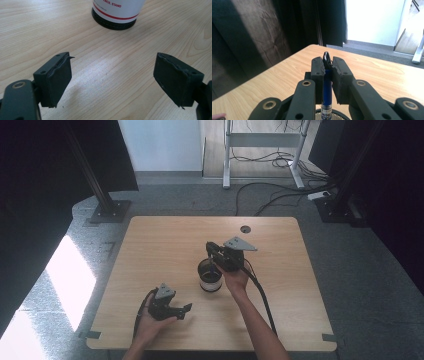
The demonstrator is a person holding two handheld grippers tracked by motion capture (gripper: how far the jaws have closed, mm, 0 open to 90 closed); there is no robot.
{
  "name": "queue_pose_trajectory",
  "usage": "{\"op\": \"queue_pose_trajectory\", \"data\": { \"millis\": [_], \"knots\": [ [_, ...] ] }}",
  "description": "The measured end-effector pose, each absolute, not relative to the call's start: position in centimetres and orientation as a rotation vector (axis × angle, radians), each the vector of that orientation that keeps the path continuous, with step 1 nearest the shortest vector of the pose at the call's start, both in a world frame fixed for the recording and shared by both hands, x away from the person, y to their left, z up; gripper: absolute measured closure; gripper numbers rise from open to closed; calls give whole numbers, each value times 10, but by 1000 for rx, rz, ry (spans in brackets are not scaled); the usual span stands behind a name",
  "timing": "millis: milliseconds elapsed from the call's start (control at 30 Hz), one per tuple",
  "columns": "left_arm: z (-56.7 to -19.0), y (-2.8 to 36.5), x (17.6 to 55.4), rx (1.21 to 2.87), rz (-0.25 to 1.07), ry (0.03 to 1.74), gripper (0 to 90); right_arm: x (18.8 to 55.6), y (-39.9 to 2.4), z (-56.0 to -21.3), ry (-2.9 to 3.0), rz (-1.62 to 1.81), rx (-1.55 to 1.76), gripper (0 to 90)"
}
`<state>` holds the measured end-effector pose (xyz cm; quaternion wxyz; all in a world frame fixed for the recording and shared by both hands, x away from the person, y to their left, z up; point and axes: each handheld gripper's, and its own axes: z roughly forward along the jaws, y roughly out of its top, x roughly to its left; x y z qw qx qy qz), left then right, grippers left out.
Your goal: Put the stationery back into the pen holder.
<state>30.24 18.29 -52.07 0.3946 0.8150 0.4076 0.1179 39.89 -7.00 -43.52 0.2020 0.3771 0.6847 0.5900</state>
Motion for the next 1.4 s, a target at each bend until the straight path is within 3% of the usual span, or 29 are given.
{"op": "queue_pose_trajectory", "data": {
  "millis": [533, 1400],
  "knots": [
    [-523, 181, 303, 2082, 292, 1038, 154, 399, -72, -471, 1971, 1583, 1095, 782],
    [-526, 178, 303, 2100, 284, 1047, 156, 408, -76, -478, 1968, 1528, 1105, 748]
  ]
}}
